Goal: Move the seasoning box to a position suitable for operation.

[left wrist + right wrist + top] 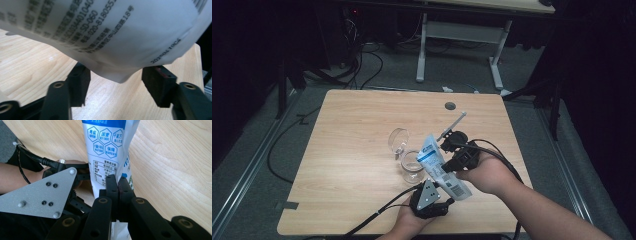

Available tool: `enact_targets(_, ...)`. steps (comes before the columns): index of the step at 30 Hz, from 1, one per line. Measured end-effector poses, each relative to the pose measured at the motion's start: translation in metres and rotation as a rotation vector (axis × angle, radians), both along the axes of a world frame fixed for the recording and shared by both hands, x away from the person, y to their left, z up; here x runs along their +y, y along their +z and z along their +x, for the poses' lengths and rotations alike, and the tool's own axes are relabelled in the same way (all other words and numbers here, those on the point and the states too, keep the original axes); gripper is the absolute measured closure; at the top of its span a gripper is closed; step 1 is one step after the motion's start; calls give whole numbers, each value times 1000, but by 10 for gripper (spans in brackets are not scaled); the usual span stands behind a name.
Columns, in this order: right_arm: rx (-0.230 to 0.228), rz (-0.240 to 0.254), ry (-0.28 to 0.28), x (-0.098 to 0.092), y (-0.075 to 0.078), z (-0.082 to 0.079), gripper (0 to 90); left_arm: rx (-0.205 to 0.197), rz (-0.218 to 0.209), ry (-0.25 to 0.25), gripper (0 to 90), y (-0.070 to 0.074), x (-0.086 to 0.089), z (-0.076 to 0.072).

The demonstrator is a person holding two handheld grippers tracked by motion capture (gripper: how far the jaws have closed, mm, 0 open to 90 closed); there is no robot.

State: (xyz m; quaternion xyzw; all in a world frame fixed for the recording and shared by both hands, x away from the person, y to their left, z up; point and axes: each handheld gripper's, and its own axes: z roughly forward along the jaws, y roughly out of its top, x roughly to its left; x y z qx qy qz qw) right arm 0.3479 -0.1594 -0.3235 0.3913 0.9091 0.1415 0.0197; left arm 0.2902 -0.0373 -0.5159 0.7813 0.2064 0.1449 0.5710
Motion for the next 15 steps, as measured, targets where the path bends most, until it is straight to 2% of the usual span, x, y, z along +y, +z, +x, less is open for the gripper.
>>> enact_targets(8,-10,3,-3,0,3,1,899,7,-12,-23,528,-1,0,-1)
enact_targets(10,-6,1,-7,0,2,1,899,-10,-15,-30,560,0,0,-3)
enact_targets(15,-12,-1,-1,2,1,1,899,-10,-24,-41,613,1,1,-4)
